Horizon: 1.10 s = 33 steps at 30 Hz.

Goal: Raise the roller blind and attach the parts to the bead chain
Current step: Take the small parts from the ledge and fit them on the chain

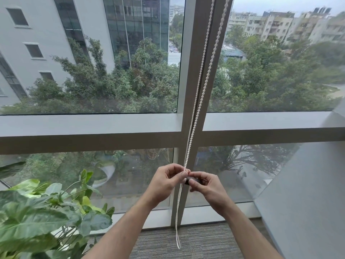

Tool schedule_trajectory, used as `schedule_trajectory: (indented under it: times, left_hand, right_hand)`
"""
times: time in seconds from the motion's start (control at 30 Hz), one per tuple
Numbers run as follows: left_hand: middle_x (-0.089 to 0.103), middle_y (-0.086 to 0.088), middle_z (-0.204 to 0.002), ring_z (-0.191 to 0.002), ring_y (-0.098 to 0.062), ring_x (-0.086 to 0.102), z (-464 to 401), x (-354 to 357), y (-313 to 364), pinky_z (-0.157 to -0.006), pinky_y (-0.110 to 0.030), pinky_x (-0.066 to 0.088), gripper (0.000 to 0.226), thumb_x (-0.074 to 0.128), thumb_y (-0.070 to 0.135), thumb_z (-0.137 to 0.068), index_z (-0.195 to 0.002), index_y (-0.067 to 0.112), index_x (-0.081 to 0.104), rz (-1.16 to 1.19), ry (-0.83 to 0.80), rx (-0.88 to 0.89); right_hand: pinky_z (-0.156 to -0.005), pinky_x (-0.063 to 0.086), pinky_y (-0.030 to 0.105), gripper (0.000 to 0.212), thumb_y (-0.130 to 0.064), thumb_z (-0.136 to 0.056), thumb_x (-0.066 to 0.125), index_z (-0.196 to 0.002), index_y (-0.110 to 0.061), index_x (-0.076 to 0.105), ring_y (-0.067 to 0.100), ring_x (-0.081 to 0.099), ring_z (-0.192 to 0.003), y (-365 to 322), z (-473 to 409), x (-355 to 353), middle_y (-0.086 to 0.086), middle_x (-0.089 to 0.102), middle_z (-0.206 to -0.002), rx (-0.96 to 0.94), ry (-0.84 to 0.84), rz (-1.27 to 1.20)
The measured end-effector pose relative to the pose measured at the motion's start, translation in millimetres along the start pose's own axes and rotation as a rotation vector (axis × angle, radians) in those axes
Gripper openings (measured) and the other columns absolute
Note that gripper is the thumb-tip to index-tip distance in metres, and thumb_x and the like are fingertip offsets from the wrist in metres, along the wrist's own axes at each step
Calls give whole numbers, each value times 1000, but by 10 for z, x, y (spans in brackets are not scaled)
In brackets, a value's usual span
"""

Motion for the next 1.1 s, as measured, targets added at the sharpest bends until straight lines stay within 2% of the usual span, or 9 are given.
schedule_trajectory:
  times: [0.13, 0.2, 0.33, 0.53, 0.6, 0.77, 0.87, 1.0, 1.1]
  left_hand:
    - [77, -15, -89, -87, -27, 74, 6, -115, 2, -78, -32, 60, 10, 73, 12, -86, -82, 21, 75, -63, 71, 33]
    - [76, -15, -86, -84, -30, 73, 28, -145, -27, -81, -40, 58, 7, 75, 14, -84, -82, 21, 73, -110, 81, 45]
    - [75, -10, -80, -76, -23, 71, 120, -180, -98, -79, -44, 58, 12, 76, 10, -83, -83, 21, 70, -188, 85, 64]
    - [72, 12, -74, -71, -5, 67, 279, -209, -241, -72, -34, 55, 14, 76, 8, -83, -81, 21, 70, -350, 71, 30]
    - [71, 10, -74, -70, -6, 65, 345, -220, -313, -73, -34, 54, 12, 76, 7, -83, -83, 18, 70, -362, 58, 3]
    - [73, 3, -77, -71, -5, 65, 481, -258, -497, -73, -25, 54, 5, 75, 9, -85, -85, 13, 71, -397, 31, -32]
    - [74, -3, -78, -71, -10, 66, 541, -261, -594, -73, -29, 55, 4, 74, 11, -85, -85, 13, 71, -413, 8, -47]
    - [73, -3, -76, -68, -10, 64, 593, -250, -697, -71, -31, 54, 11, 74, 12, -85, -82, 22, 70, -450, -3, -61]
    - [69, 7, -69, -61, 1, 58, 615, -224, -748, -63, -16, 49, 22, 75, 14, -84, -76, 33, 66, -488, -13, -50]
  right_hand:
    - [-72, 57, 34, 18, 1, -81, 76, -99, 2, 74, 22, 67, -73, 126, 37, -13, 19, 65, -96, -4, 59, 130]
    - [-70, 58, 33, 18, 1, -79, 78, -97, 3, 74, 19, 68, -70, 201, 65, -10, 17, 65, -94, -4, 82, 176]
    - [-70, 57, 34, 16, -1, -80, 78, -95, -1, 73, 17, 65, -67, 434, 153, -7, 12, 72, -83, 54, 99, 212]
    - [-71, 57, 35, 15, -8, -81, 79, -94, -10, 74, 13, 65, -66, 771, 336, -16, 14, 75, -85, 113, 150, 297]
    - [-70, 58, 32, 15, -9, -80, 80, -93, -13, 74, 12, 66, -66, 877, 399, 3, 10, 75, -83, 133, 164, 311]
    - [-79, 58, 32, 21, -9, -82, 78, -99, -20, 71, 18, 69, -82, 1170, 547, 68, 4, 75, -92, 191, 184, 390]
    - [-87, 56, 37, 31, -11, -82, 78, -111, -14, 69, 22, 68, -93, 1356, 653, 112, 6, 72, -102, 227, 177, 476]
    - [-93, 50, 29, 35, -14, -81, 79, -114, -12, 69, 16, 64, -99, 1581, 805, 193, 1, 66, -105, 285, 156, 571]
    - [-80, 46, 18, 26, -14, -80, 78, -106, -15, 74, 16, 62, -89, 1720, 880, 238, -2, 61, -93, 297, 125, 655]
Point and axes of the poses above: each hand's wrist, its own z-axis away from the middle knuckle, its own x-axis out of the palm, y = z × x, the point moved 8 cm from there along -z, towards the middle knuckle
